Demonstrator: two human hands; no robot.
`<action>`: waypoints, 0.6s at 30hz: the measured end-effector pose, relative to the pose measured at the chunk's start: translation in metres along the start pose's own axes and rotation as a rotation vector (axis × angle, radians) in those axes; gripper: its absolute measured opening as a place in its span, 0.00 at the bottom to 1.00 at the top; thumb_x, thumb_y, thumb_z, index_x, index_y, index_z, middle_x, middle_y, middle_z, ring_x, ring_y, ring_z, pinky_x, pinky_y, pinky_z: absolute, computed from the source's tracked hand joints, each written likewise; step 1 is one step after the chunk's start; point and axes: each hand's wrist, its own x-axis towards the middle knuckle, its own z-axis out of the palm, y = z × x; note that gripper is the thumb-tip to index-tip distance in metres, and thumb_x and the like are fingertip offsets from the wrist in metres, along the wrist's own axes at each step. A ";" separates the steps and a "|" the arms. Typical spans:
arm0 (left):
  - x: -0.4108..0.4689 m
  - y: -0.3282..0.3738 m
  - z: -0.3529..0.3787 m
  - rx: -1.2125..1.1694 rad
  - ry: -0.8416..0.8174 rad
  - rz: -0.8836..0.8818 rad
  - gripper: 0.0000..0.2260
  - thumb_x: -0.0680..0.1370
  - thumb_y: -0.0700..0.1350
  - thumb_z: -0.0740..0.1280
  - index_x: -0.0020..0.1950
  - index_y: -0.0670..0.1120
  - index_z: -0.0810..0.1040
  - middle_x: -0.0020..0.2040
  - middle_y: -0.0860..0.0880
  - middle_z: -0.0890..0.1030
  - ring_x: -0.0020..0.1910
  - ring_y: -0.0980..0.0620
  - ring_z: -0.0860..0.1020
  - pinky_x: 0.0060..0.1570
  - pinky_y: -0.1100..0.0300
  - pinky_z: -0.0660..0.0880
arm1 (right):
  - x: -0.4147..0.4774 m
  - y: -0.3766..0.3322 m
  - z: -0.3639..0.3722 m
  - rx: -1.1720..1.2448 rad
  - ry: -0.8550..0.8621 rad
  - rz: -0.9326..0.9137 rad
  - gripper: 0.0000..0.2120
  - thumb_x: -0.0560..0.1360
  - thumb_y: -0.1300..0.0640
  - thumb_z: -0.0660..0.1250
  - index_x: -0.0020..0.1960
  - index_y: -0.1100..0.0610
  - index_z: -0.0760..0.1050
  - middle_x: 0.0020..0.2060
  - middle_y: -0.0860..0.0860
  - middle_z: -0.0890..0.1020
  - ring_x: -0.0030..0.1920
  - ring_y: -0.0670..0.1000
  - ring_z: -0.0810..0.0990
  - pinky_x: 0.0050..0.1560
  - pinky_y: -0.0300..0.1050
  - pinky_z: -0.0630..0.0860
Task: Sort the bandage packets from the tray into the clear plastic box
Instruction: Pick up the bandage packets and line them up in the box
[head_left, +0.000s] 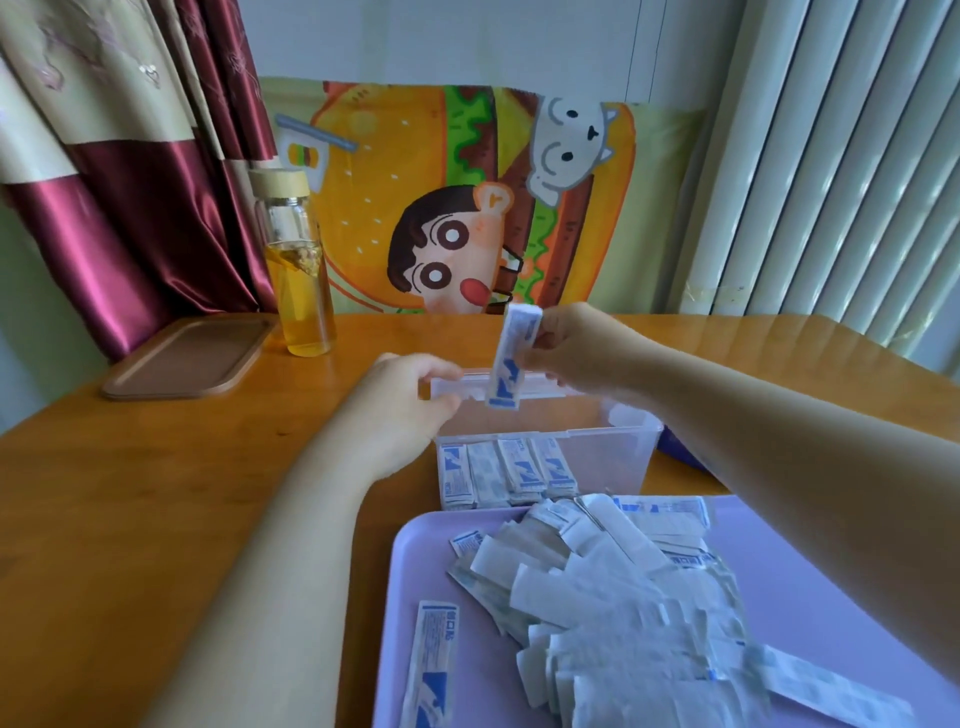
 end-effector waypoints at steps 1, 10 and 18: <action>0.000 -0.004 0.000 0.056 -0.017 -0.032 0.12 0.80 0.49 0.62 0.63 0.56 0.75 0.67 0.51 0.68 0.56 0.54 0.71 0.50 0.62 0.66 | 0.007 0.002 0.008 -0.057 -0.062 0.052 0.11 0.77 0.57 0.64 0.54 0.63 0.78 0.42 0.57 0.82 0.34 0.50 0.73 0.32 0.39 0.68; 0.004 -0.012 -0.001 0.072 -0.192 -0.051 0.11 0.80 0.46 0.62 0.60 0.50 0.79 0.56 0.52 0.78 0.50 0.54 0.75 0.49 0.60 0.73 | 0.045 -0.011 0.062 0.092 -0.476 0.428 0.17 0.75 0.63 0.67 0.62 0.64 0.69 0.55 0.57 0.76 0.54 0.56 0.76 0.58 0.45 0.72; 0.004 -0.015 -0.001 0.092 -0.210 -0.041 0.12 0.80 0.46 0.60 0.59 0.51 0.79 0.53 0.52 0.77 0.49 0.51 0.75 0.47 0.58 0.74 | 0.045 -0.019 0.072 -0.182 -0.545 0.339 0.22 0.75 0.58 0.68 0.67 0.60 0.68 0.52 0.54 0.79 0.56 0.52 0.79 0.59 0.43 0.74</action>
